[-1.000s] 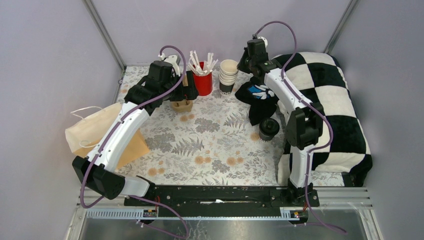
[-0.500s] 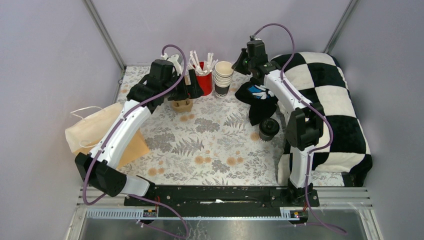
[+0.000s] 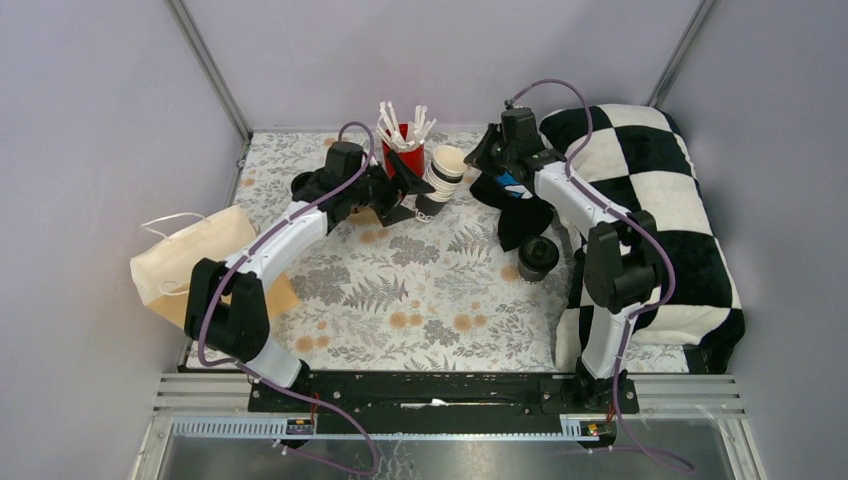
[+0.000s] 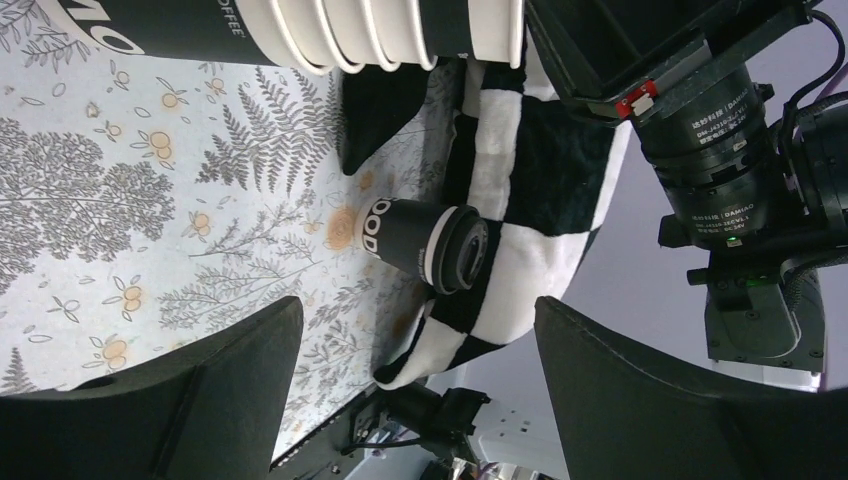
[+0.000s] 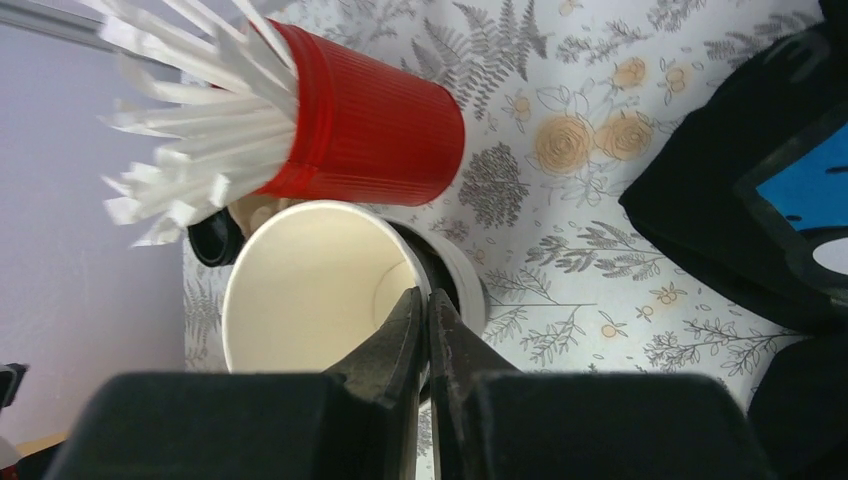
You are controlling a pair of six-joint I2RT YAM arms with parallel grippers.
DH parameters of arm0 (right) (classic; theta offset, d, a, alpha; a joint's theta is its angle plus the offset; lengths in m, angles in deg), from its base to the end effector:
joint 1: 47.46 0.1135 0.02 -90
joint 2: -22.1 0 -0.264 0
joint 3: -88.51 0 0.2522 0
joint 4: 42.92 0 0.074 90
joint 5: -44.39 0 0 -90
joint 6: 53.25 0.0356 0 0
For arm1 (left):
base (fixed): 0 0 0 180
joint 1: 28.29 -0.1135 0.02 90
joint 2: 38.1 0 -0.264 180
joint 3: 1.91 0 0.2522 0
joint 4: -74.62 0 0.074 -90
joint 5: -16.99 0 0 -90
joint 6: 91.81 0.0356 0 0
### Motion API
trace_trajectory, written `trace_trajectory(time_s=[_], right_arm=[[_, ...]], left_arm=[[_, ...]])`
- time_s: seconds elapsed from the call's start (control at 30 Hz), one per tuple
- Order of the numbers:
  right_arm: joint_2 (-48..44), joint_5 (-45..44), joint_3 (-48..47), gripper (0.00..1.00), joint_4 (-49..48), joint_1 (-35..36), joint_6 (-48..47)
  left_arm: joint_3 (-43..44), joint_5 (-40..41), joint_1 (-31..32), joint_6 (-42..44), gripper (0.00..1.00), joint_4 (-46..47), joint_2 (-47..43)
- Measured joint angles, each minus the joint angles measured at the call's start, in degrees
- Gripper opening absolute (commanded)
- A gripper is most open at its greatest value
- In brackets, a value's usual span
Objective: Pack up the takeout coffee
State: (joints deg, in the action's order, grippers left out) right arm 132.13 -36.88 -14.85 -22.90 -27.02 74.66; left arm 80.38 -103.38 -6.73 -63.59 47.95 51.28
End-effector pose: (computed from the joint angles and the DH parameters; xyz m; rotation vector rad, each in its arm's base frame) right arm 0.4277 0.1652 0.2832 0.2236 2.1128 0.7793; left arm 0.3231 -0.1470 0.2882 -0.4977 2.3705 -1.3377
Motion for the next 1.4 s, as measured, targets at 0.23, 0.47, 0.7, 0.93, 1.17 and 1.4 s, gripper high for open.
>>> trace_trajectory(time_s=[0.23,0.47,0.7,0.93,1.17,1.4], right_arm=[[-2.1,-2.9,-4.9,0.0,2.0,0.7,-3.6],[-2.1,-7.9,-8.6,0.0,4.0,5.5,-10.0],[-2.2,-10.6,-9.2,0.0,6.1,10.1,-12.5],[-2.4,-12.7,-8.1,0.0,7.7,10.7,-14.3],[-2.8,-14.2,-16.8,0.0,15.1,10.7,-15.5],[-12.7,-14.8,-17.3,0.0,21.7,11.1,-17.4]], left_arm=[[-3.1,0.6,-0.4,-1.3,0.9,1.4,-5.6],[-3.9,0.7,-1.7,0.4,0.9,-0.9,-8.0],[-3.9,1.1,-3.2,4.1,0.9,-5.5,-11.2],[-3.8,2.0,-4.0,7.0,0.92,-8.4,-12.0],[-3.0,3.7,-4.0,10.0,0.94,-11.2,-12.6],[-1.4,6.7,-4.0,13.3,0.95,-14.7,-15.1]])
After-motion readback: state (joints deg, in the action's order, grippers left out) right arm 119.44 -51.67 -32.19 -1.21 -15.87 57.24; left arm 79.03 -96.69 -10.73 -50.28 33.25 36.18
